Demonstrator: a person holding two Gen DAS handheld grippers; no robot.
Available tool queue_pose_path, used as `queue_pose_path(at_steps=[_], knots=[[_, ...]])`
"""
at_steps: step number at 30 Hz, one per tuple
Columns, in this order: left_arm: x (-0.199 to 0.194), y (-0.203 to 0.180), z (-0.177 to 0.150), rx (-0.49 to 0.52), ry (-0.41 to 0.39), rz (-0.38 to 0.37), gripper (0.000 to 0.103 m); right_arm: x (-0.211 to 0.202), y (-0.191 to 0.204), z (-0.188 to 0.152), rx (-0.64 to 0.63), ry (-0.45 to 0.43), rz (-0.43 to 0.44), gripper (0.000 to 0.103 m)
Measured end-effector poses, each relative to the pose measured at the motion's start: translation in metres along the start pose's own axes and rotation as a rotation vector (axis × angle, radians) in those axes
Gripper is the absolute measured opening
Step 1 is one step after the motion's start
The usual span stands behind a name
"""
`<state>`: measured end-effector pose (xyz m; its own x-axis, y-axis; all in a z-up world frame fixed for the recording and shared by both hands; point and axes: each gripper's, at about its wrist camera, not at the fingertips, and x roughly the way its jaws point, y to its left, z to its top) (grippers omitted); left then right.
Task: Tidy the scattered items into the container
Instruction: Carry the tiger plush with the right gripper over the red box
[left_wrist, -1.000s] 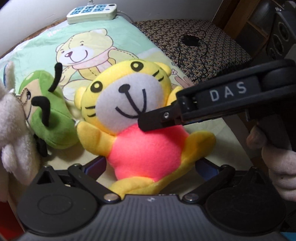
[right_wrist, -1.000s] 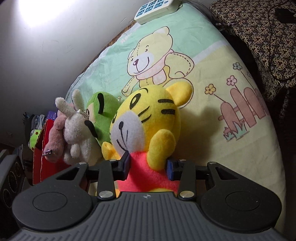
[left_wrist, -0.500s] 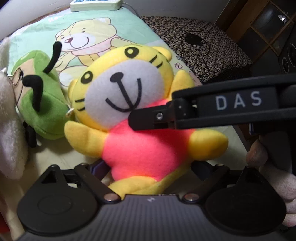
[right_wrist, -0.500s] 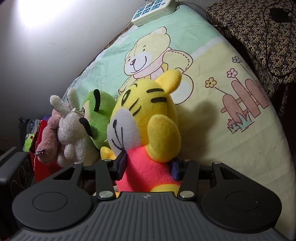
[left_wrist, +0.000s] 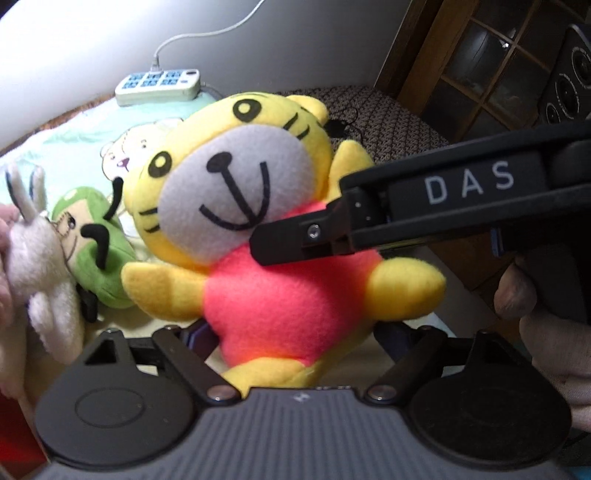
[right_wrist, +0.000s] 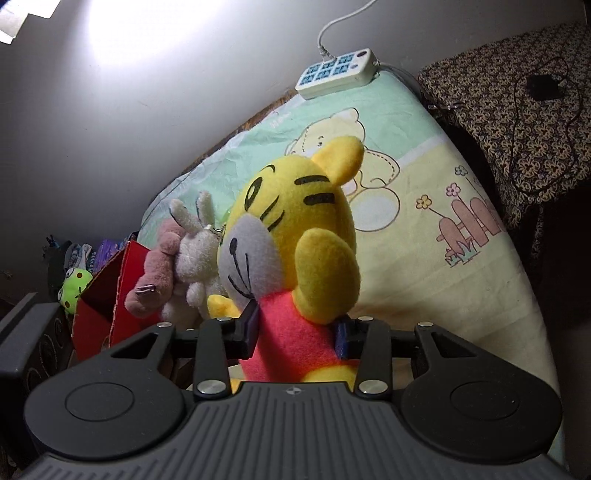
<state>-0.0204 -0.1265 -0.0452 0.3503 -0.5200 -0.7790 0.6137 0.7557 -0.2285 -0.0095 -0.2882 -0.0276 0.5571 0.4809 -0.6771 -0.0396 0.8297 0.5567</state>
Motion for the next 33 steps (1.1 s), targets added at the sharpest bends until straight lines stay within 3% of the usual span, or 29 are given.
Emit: queue_pose_path(at_steps=[7,14,24,33], knots=[[-0.075,0.031,-0.012,0.013,-0.137,0.078,0.087,-0.002,0.071,-0.001,-0.103,-0.091,0.063,0.042],[-0.145,0.094,-0.041,-0.036,-0.217,0.180,0.087,0.032,0.152,-0.005,-0.192,-0.106,0.163,0.042],[-0.207,0.186,-0.098,-0.127,-0.237,0.332,0.087,0.089,0.238,-0.021,-0.236,-0.058,0.288,0.042],[-0.216,0.238,-0.131,-0.217,-0.185,0.470,0.087,0.149,0.294,-0.044,-0.216,0.038,0.400,0.043]])
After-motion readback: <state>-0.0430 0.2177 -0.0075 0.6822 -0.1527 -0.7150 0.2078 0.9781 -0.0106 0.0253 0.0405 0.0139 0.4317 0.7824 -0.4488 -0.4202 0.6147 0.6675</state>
